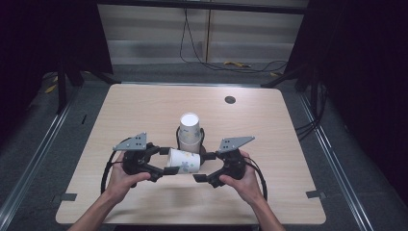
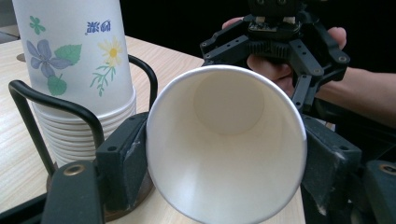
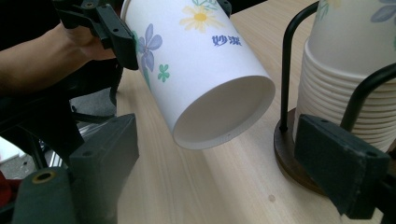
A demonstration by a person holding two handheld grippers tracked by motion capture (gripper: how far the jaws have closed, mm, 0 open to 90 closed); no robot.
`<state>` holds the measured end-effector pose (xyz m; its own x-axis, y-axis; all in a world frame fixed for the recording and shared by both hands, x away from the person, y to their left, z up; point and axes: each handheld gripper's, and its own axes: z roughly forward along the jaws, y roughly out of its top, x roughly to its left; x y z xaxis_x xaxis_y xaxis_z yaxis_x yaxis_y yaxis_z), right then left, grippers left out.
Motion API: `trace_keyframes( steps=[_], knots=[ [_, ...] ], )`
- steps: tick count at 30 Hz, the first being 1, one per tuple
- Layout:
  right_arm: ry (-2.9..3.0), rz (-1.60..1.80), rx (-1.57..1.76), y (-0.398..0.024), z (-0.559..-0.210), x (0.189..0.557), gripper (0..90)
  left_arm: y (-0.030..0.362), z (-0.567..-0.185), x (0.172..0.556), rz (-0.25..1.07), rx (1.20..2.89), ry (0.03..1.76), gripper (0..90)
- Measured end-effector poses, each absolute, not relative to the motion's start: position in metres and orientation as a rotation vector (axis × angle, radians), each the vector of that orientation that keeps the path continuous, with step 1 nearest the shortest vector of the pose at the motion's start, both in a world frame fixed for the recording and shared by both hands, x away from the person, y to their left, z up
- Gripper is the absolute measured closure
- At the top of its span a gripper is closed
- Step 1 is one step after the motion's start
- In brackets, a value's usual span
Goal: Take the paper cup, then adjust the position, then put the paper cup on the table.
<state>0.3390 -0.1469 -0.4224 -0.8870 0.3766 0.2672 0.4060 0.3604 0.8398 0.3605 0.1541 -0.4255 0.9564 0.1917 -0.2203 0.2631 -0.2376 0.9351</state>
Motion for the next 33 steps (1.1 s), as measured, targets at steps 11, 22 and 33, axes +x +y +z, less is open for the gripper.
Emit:
trace_keyframes(
  steps=[11,22,33],
  knots=[
    [-2.572,-1.62,-0.772,-0.154,-0.421,0.339,14.1,0.167,-0.421,0.362,-0.03,1.819,0.37,25.7],
    [-2.588,-1.643,-0.845,-0.166,-0.42,0.338,15.1,0.184,-0.409,0.366,0.009,1.815,0.399,25.6],
    [-2.613,-1.654,-0.958,-0.174,-0.421,0.338,16.8,0.204,-0.409,0.377,0.038,1.855,0.495,25.6]
  ],
)
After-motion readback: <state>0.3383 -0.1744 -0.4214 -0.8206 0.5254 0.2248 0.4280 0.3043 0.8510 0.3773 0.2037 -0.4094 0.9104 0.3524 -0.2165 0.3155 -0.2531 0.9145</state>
